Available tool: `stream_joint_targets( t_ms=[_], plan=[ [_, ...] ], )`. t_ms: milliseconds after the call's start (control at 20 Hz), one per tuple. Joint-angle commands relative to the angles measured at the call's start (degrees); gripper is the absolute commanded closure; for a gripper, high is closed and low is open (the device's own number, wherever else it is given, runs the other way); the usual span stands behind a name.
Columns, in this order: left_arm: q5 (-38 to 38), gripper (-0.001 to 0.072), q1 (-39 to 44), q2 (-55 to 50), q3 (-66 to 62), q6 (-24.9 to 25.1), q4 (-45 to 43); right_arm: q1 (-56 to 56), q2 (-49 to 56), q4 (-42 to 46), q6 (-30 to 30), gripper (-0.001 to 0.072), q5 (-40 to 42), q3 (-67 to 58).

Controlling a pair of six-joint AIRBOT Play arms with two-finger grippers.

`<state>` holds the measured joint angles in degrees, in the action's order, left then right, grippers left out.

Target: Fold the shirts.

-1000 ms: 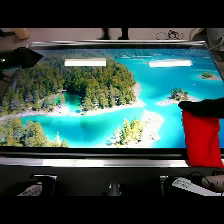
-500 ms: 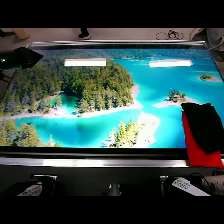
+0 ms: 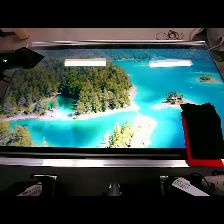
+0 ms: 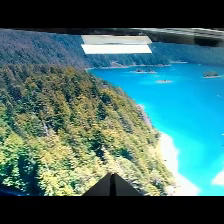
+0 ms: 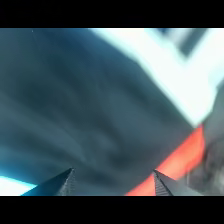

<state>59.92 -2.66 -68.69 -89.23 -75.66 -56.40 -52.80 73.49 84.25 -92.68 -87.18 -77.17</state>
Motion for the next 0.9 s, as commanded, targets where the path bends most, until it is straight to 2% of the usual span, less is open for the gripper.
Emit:
stream_joint_targets(
  t_ms=[0,50,100,150,200,250,300,350,450,550,850],
  plan=[
    [0.02,0.0683,4.13,-3.32,-1.68,-10.45,-23.89,7.69,-0.02,-4.96,2.75,0.0205,12.87,-16.52],
    [2.19,0.0682,6.60,-5.88,-2.43,-15.54,-34.53,13.70,0.02,-3.45,2.86,0.0205,15.47,-19.54],
    [4.70,0.0680,8.55,-8.44,-2.60,-18.78,-41.38,20.15,0.02,-1.38,2.67,0.0205,16.87,-20.65],
    [7.65,0.0645,9.77,-11.13,-2.58,-19.56,-43.74,26.91,0.28,0.85,1.49,0.0205,16.83,-20.68],
    [11.87,0.0413,10.43,-13.99,-2.49,-19.58,-42.64,33.79,1.49,2.62,0.02,0.0204,14.84,-20.65],
    [18.12,0.0063,10.82,-16.59,-2.49,-19.58,-40.57,38.95,3.50,2.93,-1.16,0.0178,10.99,-20.68],
    [25.42,-0.0013,10.95,-19.04,-2.19,-19.43,-39.45,42.60,6.45,1.38,-1.36,0.0109,4.72,-20.68],
    [27.54,-0.0012,10.95,-19.65,-0.37,-18.95,-38.21,44.46,9.49,-0.81,-1.36,0.0067,-1.73,-20.68],
    [20.48,0.0096,10.88,-14.93,6.19,-19.28,-35.01,45.29,14.03,-3.96,-1.70,0.0065,-11.06,-20.65],
    [11.69,0.0096,10.95,-10.05,10.64,-21.09,-34.16,45.27,14.38,-2.91,-2.01,0.0063,-10.38,-20.68],
    [10.49,0.0094,10.95,-9.90,9.97,-20.87,-34.18,45.27,13.81,-2.80,-1.77,0.0064,-12.28,-20.68]
  ],
)
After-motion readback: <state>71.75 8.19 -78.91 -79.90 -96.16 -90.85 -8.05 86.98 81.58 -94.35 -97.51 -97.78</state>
